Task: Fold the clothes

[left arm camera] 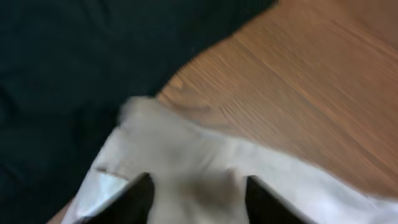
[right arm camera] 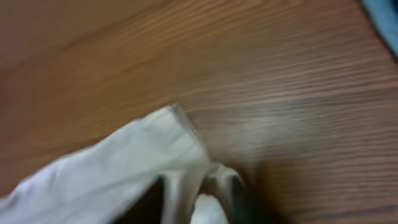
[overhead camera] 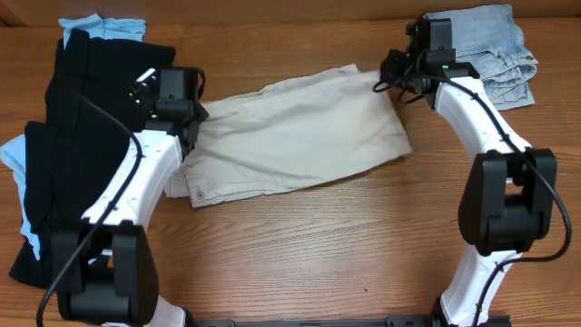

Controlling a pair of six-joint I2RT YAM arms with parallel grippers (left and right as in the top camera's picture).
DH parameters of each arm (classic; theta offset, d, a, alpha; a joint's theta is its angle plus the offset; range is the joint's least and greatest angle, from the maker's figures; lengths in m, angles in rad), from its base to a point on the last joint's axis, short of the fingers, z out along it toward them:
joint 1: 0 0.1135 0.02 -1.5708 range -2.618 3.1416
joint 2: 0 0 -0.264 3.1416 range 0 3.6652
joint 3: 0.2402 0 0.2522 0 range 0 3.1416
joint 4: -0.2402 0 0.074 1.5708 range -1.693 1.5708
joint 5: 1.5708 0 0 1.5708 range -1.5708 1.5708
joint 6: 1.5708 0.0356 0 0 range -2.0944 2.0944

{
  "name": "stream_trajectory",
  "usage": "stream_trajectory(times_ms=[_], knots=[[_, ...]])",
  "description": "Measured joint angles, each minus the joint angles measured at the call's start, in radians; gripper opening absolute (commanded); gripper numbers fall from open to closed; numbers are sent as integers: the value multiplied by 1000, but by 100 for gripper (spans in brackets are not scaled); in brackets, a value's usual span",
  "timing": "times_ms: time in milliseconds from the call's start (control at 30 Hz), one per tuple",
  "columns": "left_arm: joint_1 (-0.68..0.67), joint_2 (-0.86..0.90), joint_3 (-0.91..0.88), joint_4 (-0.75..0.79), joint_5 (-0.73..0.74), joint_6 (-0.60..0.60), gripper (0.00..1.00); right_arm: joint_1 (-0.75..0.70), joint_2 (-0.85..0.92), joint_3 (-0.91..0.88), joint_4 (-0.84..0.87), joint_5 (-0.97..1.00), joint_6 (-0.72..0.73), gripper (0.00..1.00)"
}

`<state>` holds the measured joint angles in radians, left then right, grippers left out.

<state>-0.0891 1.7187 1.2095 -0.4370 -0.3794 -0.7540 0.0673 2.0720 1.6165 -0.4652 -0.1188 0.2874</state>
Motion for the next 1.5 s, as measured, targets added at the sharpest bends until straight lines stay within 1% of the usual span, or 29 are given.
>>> stream_trajectory(times_ms=[33,133,200,367,433,500,567,633,767,967,1067,1167,1200,1233,1300,1333,1367,1500], knots=[[6,6,-2,17,-12,4,100,-3,5,0,1,6,-5,100],[20,10,-3,43,-38,16,100,-13,11,0,-17,29,-30,100],[32,10,1,29,-44,28,100,-15,11,1,-45,34,-39,100],[69,11,78,-172,2,72,100,-28,11,2,-179,36,-77,100],[87,12,135,-272,50,108,100,-34,11,3,-233,32,-115,97],[97,11,180,-341,94,147,100,-36,11,3,-269,29,-156,91],[103,11,207,-388,130,188,100,-33,12,3,-291,26,-192,82],[104,11,215,-419,157,222,100,-25,14,2,-295,22,-217,77],[104,11,215,-462,187,261,100,-3,14,-16,-291,18,-237,75],[104,11,215,-470,204,283,100,14,16,-88,-286,-15,-235,72],[104,11,215,-472,209,287,100,13,20,-120,-280,-26,-235,68],[104,11,215,-474,212,287,100,13,24,-145,-278,-32,-237,59],[104,11,215,-474,212,287,100,13,26,-151,-275,-32,-236,53],[104,11,215,-474,212,287,100,13,26,-153,-272,-31,-235,46],[104,11,215,-474,212,287,100,11,26,-157,-268,-33,-229,26],[104,11,215,-476,213,287,100,11,26,-161,-270,-34,-225,9],[104,11,215,-478,214,287,100,11,26,-164,-276,-39,-218,4],[104,11,215,-484,216,287,100,8,26,-166,-317,-60,-137,4]])
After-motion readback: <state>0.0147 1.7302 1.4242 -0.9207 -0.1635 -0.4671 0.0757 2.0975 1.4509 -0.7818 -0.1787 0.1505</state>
